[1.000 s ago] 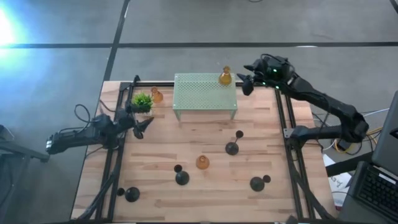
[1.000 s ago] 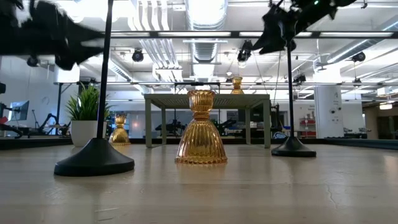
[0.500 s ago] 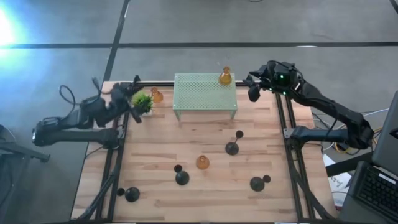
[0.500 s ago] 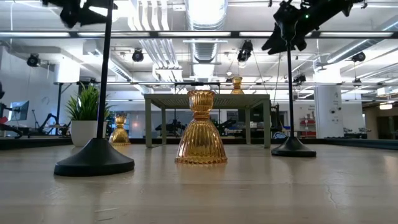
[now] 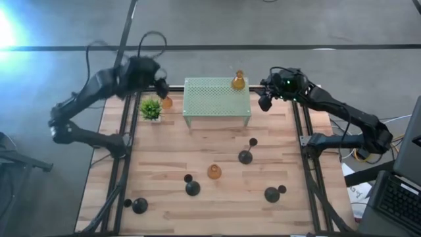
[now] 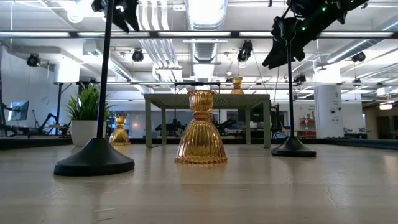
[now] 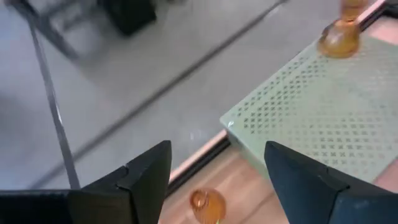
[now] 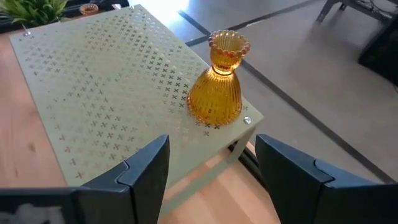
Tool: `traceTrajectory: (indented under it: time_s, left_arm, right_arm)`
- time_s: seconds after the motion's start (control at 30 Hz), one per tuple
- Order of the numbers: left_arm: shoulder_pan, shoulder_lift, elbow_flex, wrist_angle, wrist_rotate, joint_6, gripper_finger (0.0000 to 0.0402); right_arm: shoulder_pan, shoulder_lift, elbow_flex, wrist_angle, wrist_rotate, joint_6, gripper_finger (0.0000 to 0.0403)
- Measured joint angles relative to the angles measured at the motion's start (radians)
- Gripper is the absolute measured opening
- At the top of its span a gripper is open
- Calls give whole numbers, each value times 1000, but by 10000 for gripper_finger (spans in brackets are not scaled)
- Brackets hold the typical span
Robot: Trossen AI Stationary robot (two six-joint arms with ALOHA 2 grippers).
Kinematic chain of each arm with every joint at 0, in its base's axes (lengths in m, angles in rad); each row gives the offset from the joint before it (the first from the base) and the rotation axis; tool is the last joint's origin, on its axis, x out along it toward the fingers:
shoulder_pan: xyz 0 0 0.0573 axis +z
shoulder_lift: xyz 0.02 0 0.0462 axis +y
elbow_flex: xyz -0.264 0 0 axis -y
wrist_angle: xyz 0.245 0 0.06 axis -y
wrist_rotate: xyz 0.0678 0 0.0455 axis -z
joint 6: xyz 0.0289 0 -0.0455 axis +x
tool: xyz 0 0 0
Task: Pick & Place candle stick holders
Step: Put the yellow glass candle holder on the shelf
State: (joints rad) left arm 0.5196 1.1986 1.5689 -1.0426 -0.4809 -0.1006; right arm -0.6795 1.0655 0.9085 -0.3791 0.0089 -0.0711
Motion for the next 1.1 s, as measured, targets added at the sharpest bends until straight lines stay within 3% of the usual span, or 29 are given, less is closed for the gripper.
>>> traceTrajectory:
  time_s: [0.17, 0.3, 0.4, 0.57, 0.87, 1.1]
  left_arm:
    - [192, 179, 133, -188, 69, -37, 257]
    - [309, 272, 161, -259, 94, -42, 257]
    - [369, 326, 153, -256, 172, -34, 257]
    - [400, 409, 126, -210, 301, 19, 257]
    - [425, 556, 112, -201, 321, 13, 257]
    - [450, 602, 96, -234, 367, 10, 257]
  right_arm:
    - [-1, -28, 0, -35, 2, -1, 228]
    - [-1, -40, -2, -55, 3, -6, 224]
    - [-1, -42, -4, -78, 5, -11, 224]
    - [-2, -42, -28, -81, 21, -11, 222]
    - [-2, -43, -74, -84, 21, -11, 219]
    - [-2, -44, -84, -96, 21, -11, 219]
